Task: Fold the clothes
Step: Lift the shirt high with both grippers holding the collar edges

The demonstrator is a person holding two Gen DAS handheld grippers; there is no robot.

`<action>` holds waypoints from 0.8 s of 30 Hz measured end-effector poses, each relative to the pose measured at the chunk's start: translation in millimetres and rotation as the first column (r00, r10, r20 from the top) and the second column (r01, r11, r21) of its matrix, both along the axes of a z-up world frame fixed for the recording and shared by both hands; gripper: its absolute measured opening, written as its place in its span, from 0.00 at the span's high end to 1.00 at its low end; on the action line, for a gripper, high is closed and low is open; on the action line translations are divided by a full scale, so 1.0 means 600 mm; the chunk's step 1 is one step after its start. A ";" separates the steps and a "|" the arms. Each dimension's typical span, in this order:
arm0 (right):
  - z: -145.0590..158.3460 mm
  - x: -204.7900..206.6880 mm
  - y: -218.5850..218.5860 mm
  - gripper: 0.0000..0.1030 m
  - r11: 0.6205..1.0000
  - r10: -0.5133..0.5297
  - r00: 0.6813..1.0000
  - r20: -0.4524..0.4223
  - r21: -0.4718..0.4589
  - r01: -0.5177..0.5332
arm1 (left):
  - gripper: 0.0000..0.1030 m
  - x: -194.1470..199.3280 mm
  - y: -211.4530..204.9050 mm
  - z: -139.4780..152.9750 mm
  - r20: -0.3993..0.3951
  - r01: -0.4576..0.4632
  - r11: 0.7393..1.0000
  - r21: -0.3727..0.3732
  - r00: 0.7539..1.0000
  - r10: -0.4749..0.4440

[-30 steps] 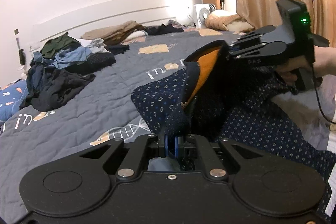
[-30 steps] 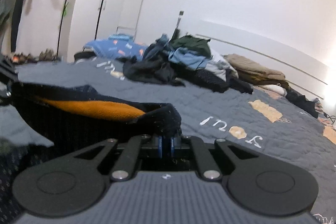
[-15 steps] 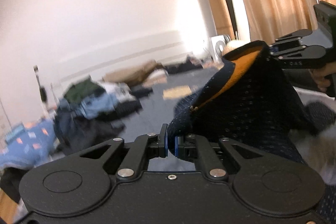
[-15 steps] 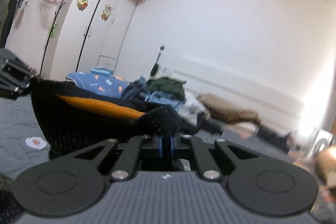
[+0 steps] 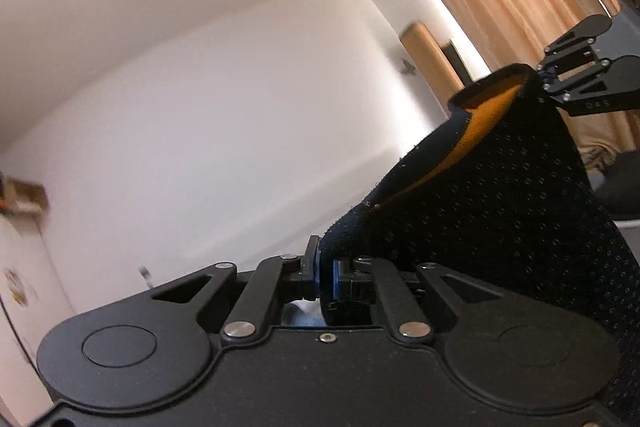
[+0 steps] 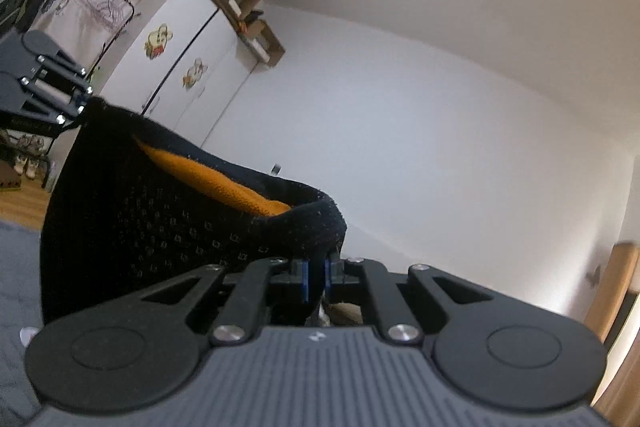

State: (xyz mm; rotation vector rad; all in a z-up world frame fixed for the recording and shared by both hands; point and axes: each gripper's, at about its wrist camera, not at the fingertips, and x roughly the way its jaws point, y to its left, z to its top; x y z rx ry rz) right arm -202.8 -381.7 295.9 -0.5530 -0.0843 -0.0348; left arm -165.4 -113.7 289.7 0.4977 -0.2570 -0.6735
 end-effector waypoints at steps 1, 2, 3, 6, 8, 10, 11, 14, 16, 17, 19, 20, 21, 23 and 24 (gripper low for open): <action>0.017 -0.008 0.010 0.94 1.000 0.002 1.000 0.018 -0.010 -0.001 | 0.94 -0.011 0.007 0.018 0.020 -0.004 1.000 -0.007 1.000 0.004; 0.034 -0.016 0.019 0.94 1.000 0.003 0.999 0.036 -0.021 -0.003 | 0.94 -0.025 0.015 0.037 0.048 -0.009 1.000 -0.015 0.999 0.010; 0.052 -0.025 0.030 0.94 0.999 0.005 0.998 0.056 -0.033 -0.003 | 0.94 -0.041 0.023 0.057 0.078 -0.015 1.000 -0.023 0.997 0.017; 0.100 -0.059 0.057 0.94 0.998 0.009 0.993 0.118 -0.067 -0.001 | 0.94 -0.089 0.045 0.111 0.161 -0.029 0.998 -0.047 0.986 0.036; 0.131 -0.078 0.075 0.94 0.996 0.003 0.987 0.162 -0.091 0.012 | 0.94 -0.116 0.055 0.143 0.210 -0.036 0.998 -0.059 0.977 0.047; 0.160 -0.098 0.088 0.94 0.993 0.001 0.980 0.199 -0.114 0.023 | 0.94 -0.144 0.063 0.178 0.260 -0.043 0.996 -0.074 0.964 0.061; 0.173 -0.108 0.095 0.94 0.992 0.000 0.977 0.215 -0.126 0.027 | 0.94 -0.149 0.062 0.186 0.272 -0.045 0.996 -0.078 0.960 0.064; 0.205 -0.132 0.115 0.94 0.984 -0.001 0.971 0.239 -0.172 0.043 | 0.94 -0.156 0.053 0.207 0.297 -0.048 0.995 -0.088 0.952 0.072; 0.216 -0.140 0.127 0.94 0.972 -0.010 0.969 0.246 -0.225 0.067 | 0.94 -0.161 0.047 0.221 0.313 -0.051 0.994 -0.094 0.946 0.078; 0.219 -0.143 0.133 0.94 0.964 -0.017 0.968 0.249 -0.254 0.082 | 0.94 -0.163 0.044 0.227 0.322 -0.052 0.994 -0.097 0.943 0.081; 0.223 -0.144 0.144 0.94 0.951 -0.033 0.968 0.248 -0.290 0.107 | 0.94 -0.168 0.038 0.241 0.338 -0.054 0.993 -0.104 0.937 0.086; 0.223 -0.142 0.146 0.94 0.946 -0.044 0.969 0.244 -0.302 0.119 | 0.94 -0.171 0.035 0.248 0.346 -0.055 0.993 -0.107 0.934 0.089; 0.221 -0.139 0.148 0.94 0.940 -0.056 0.968 0.243 -0.314 0.134 | 0.94 -0.173 0.032 0.255 0.355 -0.056 0.992 -0.110 0.931 0.092; 0.213 -0.130 0.146 0.94 0.938 -0.072 0.969 0.235 -0.315 0.146 | 0.94 -0.178 0.027 0.269 0.371 -0.058 0.992 -0.116 0.924 0.097; 0.210 -0.123 0.142 0.94 0.939 -0.076 0.971 0.228 -0.310 0.147 | 0.94 -0.172 0.020 0.266 0.367 -0.056 0.992 -0.115 0.926 0.095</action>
